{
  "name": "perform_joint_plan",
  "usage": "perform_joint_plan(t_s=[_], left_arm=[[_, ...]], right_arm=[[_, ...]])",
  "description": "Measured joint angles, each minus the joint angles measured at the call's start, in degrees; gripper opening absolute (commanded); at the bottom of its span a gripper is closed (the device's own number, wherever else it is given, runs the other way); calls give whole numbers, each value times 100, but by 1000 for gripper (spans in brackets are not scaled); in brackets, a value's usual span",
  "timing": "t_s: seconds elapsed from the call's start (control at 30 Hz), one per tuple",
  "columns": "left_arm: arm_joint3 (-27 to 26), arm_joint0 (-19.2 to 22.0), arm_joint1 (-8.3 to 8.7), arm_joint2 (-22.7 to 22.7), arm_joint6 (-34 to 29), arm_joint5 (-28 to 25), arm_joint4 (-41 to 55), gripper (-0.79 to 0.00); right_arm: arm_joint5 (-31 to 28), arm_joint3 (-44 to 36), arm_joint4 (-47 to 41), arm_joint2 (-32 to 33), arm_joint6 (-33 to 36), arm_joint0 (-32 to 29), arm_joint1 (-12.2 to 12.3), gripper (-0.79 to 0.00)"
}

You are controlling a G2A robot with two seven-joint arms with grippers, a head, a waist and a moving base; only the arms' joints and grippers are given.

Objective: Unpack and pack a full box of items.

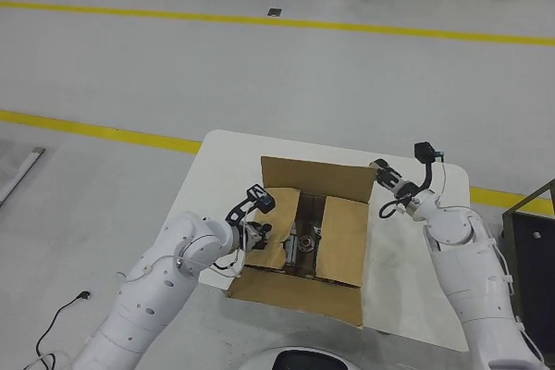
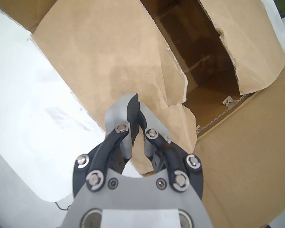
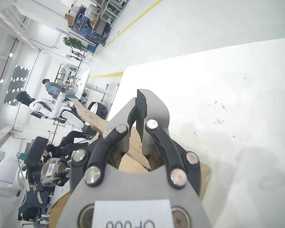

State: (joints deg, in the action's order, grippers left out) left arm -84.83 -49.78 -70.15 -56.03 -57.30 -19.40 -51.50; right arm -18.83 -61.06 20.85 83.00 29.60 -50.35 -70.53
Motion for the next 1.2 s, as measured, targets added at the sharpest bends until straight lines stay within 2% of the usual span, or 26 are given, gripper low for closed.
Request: perform_joint_plan(t_s=[0.23,0.27,0.3,0.33,0.37,0.4,0.57,0.77,1.0,1.2], left_arm=[[45,24,-9,70,-1,74,-59,-785],[58,29,-9,74,-10,77,-56,-711],[73,34,-10,81,-16,79,-57,-686],[98,42,-12,93,-21,85,-64,-606],[116,50,-14,103,-22,91,-73,-431],[133,59,-15,110,-18,100,-81,0],[109,80,2,-8,89,226,-120,0],[-210,-129,132,-554,92,290,-89,0],[-982,-719,365,-1534,-109,179,-54,0],[-1768,-1442,554,-2244,114,-269,-664,0]], right_arm=[[-257,-449,195,44,157,-254,77,-785],[-282,-536,240,48,170,-306,88,-785],[-301,-625,269,50,183,-365,97,-785],[-321,-754,317,46,207,-445,108,-785],[-329,-855,378,39,223,-503,118,-785],[-331,-958,455,28,230,-565,127,-785],[-247,-1486,869,-17,106,-953,165,-785],[-98,-1886,1234,-49,-110,-1314,195,-785],[-146,-2105,1420,-132,-300,-1595,211,-785],[-69,-2340,1776,-278,-588,-1845,212,-785]])
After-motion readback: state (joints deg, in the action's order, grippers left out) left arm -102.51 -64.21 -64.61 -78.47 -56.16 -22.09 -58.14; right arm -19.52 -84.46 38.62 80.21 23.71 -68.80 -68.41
